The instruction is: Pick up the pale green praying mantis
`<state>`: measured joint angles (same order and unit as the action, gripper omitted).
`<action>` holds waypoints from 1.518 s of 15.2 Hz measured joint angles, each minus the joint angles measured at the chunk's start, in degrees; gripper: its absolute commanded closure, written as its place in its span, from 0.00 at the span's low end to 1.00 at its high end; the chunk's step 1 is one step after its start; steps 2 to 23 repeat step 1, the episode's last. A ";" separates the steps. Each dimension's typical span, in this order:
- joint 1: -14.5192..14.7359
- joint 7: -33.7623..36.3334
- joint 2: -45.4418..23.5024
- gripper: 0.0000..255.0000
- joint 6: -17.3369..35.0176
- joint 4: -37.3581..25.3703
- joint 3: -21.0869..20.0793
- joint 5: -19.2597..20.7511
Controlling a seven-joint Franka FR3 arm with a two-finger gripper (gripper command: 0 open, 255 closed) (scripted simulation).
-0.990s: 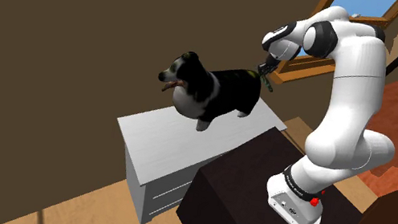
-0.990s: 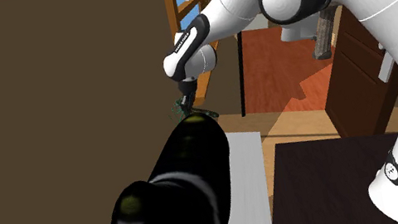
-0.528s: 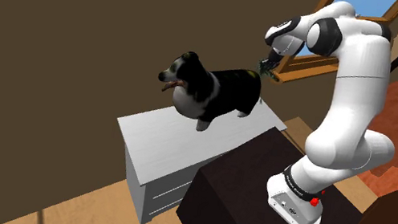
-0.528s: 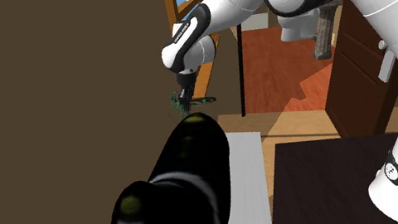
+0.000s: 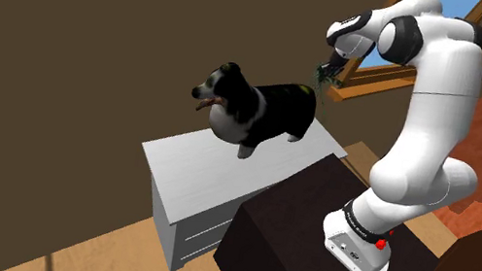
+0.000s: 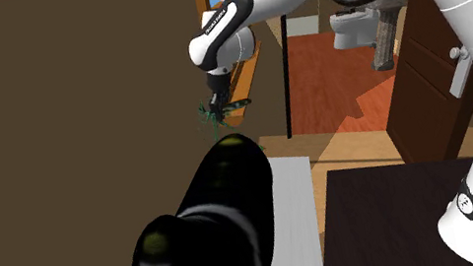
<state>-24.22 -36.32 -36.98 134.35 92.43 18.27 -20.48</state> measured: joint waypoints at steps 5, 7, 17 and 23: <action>0.06 0.08 0.31 1.00 -0.28 0.00 0.09 0.12; 0.06 0.08 0.31 1.00 -0.28 0.00 0.09 0.12; 0.06 0.08 0.31 1.00 -0.28 0.00 0.09 0.12; 0.06 0.08 0.31 1.00 -0.28 0.00 0.09 0.12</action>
